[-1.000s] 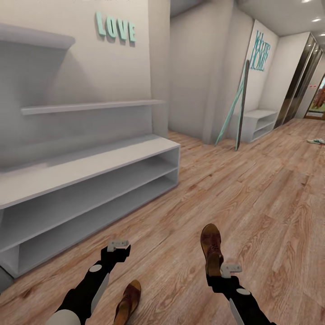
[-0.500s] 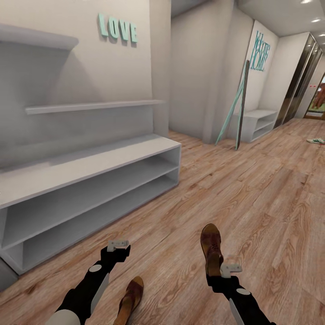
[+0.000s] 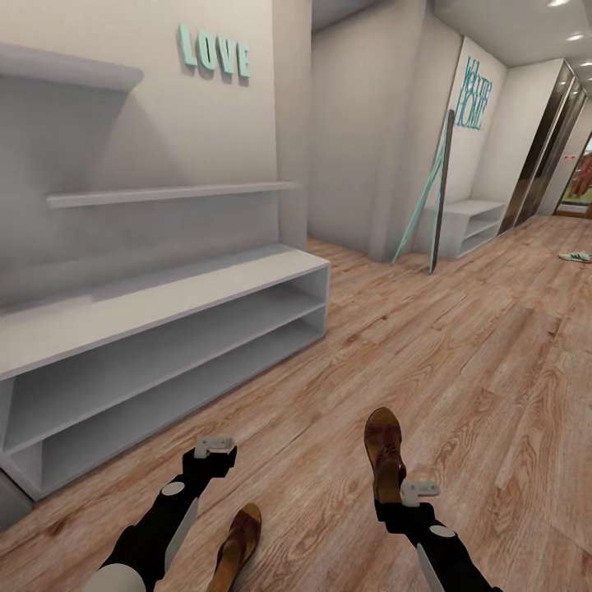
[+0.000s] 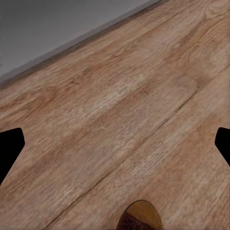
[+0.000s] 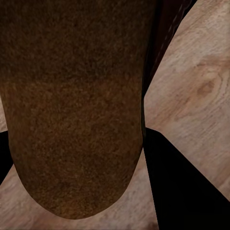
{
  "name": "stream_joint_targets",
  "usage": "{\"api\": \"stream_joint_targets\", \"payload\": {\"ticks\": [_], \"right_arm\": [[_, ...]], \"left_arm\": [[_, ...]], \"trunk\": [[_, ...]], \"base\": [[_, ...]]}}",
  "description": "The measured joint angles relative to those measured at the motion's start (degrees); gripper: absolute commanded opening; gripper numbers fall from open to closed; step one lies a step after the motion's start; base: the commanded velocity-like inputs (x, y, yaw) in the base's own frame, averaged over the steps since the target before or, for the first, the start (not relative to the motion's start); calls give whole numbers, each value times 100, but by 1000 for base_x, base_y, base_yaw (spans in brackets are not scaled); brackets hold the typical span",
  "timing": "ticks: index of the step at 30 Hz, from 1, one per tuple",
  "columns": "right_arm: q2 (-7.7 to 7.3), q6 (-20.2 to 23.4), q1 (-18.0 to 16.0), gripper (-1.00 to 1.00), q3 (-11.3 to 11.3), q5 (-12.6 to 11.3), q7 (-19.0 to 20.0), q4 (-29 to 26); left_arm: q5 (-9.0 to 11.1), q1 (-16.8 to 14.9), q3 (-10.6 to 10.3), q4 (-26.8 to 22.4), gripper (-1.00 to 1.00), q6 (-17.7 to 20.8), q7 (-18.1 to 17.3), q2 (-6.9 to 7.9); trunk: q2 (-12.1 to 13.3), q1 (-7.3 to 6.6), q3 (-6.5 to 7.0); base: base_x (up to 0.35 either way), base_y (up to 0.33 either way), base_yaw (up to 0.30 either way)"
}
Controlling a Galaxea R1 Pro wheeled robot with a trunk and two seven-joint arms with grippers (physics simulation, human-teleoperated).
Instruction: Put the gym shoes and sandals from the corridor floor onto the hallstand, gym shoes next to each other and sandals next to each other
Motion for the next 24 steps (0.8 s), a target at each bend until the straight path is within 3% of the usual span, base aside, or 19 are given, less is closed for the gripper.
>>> {"api": "stream_joint_targets", "payload": {"ticks": [1,3,6,9,10,12,13,18,24], "right_arm": [[1,0,-1,-100,0,0,1,1],[-13,49,0,-100,-23,-11,3,15],[-18,152,-2,-100,-29,-14,-11,6],[-19,581,-30,-100,-30,-11,-17,-26],[-20,938,-91,-100,-32,-9,-18,-51],[-20,1356,-201,-100,-34,-9,-18,-95],[-20,1762,-311,-100,-35,-9,-18,-137],[-11,2664,-492,-100,-41,-17,-8,-209],[4,2846,-526,-100,-24,-8,-2,-252]], "left_arm": [[3,0,5,1,100,17,0,1],[13,-116,23,-1,100,418,1,9],[15,-558,20,32,100,926,-3,4],[18,-912,20,186,100,1359,-5,5],[19,-1032,19,282,100,1484,-6,6],[19,-1143,19,370,100,1570,-9,6],[17,-1224,17,432,100,1624,-11,6],[-2,-1327,-9,584,100,1675,-20,5],[-18,-1311,-16,824,100,1343,-25,13]], "trunk": [[0,0,0],[0,0,0],[0,0,1],[0,0,0],[0,0,1],[0,0,1],[0,0,1],[0,0,0],[0,0,0]], "base": [[0,0,0],[0,0,0],[0,0,0],[0,0,0],[0,0,0],[0,0,0],[0,0,0],[0,0,0],[0,0,0]]}}
